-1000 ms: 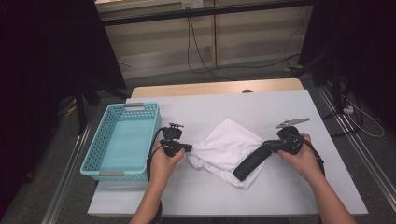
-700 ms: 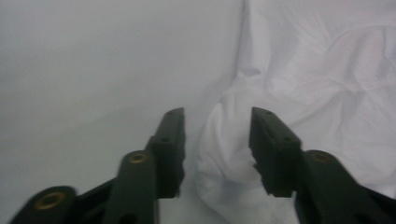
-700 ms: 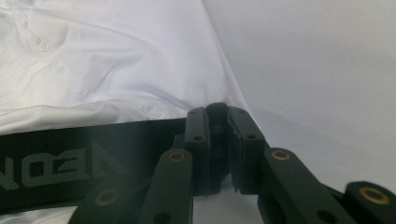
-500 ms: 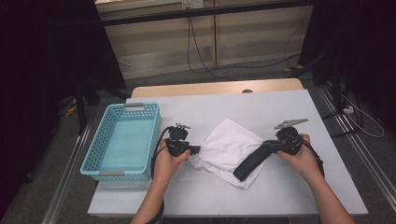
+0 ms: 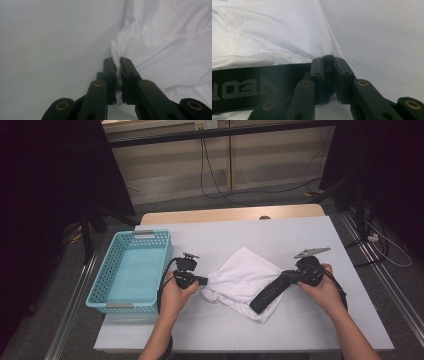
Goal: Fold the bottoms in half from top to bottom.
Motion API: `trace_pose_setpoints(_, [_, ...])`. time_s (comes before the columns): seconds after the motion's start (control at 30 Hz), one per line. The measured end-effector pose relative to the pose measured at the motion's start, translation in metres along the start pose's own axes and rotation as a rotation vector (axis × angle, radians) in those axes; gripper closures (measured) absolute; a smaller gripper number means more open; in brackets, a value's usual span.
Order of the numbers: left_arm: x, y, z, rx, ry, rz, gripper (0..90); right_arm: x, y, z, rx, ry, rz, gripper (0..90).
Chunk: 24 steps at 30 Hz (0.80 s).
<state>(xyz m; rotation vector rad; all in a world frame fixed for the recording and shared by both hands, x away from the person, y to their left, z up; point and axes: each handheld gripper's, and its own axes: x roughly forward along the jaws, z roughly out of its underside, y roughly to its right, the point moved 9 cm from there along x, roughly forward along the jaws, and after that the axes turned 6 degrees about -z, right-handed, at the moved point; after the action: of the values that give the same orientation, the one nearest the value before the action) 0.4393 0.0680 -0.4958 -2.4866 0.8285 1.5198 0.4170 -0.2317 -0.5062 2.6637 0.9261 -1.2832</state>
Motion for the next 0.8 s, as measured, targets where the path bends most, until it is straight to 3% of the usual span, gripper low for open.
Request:
trace_pose_setpoints(0.23, [-0.008, 0.001, 0.002, -0.014, -0.007, 0.008, 84.0, 0.0, 0.0, 0.0, -0.001, 0.001, 0.001, 79.2])
trace_pose_setpoints(0.47, [-0.01, 0.002, 0.005, 0.008, -0.02, -0.023, 82.6, 0.0, 0.0, 0.0, -0.006, 0.001, 0.005, 79.2])
trace_pose_setpoints(0.53, [-0.011, 0.0, 0.004, 0.028, -0.014, -0.046, 79.6, 0.0, 0.0, 0.0, -0.007, 0.0, 0.007, 79.2])
trace_pose_setpoints(0.67, [-0.011, 0.001, -0.01, 0.065, 0.087, -0.053, 61.9, 0.0, 0.0, 0.0, -0.003, 0.001, 0.005, 79.2])
trace_pose_setpoints(0.73, [-0.007, 0.006, -0.013, 0.076, 0.096, -0.038, 57.5, 0.0, 0.0, -0.001, -0.005, 0.0, 0.008, 79.2])
trace_pose_setpoints(0.8, [0.001, 0.011, -0.013, 0.119, 0.081, -0.028, 57.3, 0.001, -0.001, -0.001, -0.007, -0.001, 0.009, 79.2])
